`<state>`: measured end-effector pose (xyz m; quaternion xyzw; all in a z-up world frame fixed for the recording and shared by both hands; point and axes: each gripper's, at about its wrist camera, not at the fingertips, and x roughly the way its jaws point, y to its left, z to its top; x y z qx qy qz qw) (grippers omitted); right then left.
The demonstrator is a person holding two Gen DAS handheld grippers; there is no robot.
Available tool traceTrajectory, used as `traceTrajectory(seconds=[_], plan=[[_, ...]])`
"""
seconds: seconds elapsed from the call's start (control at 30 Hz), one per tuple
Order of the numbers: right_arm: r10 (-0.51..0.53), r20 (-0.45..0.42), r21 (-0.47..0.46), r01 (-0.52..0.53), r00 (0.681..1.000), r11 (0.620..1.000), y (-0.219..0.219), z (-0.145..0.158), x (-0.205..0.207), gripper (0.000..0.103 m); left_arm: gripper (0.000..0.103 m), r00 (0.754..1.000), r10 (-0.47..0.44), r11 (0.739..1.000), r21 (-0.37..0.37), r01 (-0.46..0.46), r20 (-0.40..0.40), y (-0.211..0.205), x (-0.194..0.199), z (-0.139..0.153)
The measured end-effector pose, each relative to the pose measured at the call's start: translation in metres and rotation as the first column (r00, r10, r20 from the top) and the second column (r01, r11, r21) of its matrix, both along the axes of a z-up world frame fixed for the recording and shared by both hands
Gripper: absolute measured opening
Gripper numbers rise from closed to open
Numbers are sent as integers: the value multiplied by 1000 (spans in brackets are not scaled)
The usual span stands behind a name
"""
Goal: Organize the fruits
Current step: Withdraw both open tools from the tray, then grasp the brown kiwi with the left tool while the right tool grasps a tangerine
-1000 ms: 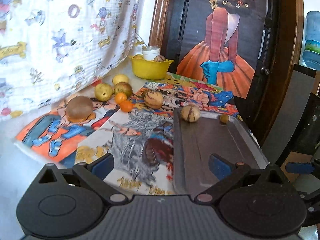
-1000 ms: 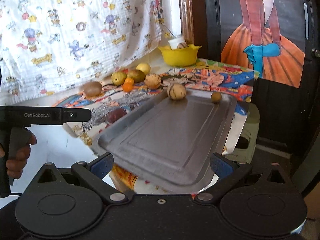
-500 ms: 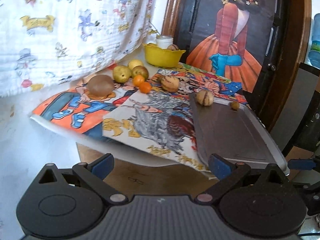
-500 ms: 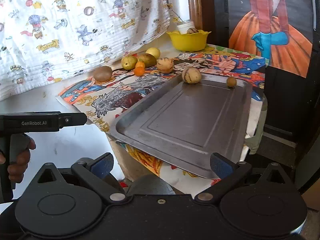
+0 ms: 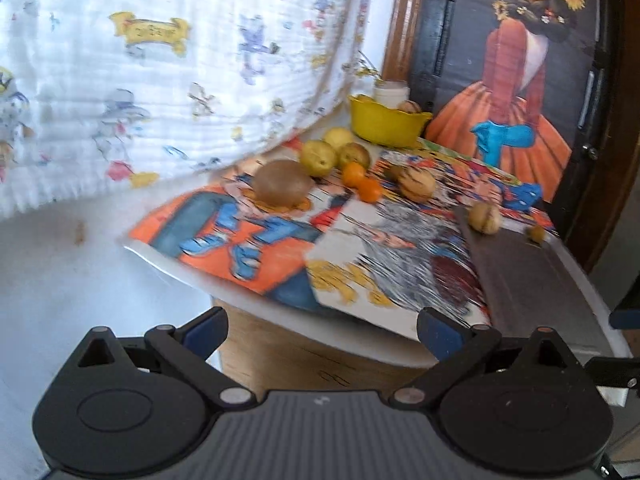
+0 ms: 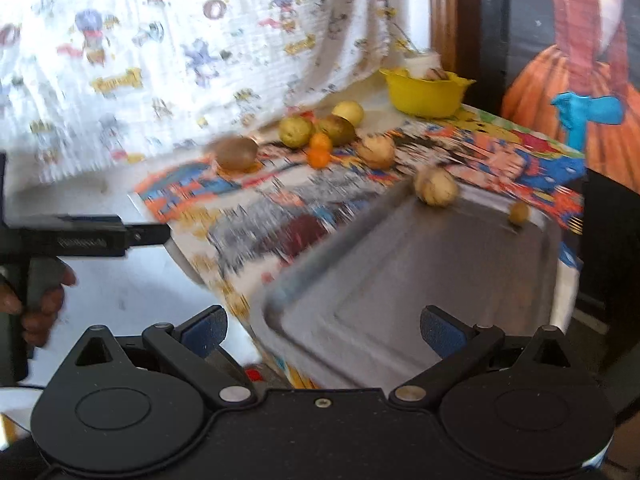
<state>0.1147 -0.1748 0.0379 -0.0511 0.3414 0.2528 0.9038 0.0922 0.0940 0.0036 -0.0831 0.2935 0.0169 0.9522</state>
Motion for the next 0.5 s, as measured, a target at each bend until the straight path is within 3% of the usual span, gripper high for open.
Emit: traceTrajectory(seconds=[0.1, 0.27, 0.5], plan=[[46, -48, 108, -41, 998, 993, 8, 19, 26, 102, 103, 999, 35, 999, 26, -35, 21, 14, 11, 7], [57, -23, 185, -52, 998, 981, 29, 49, 76, 102, 103, 993, 78, 992, 93, -86, 86, 32, 31, 23], [103, -85, 239, -80, 991, 968, 61, 43, 159, 97, 103, 993, 43, 986, 154, -60, 110, 37, 76, 25]])
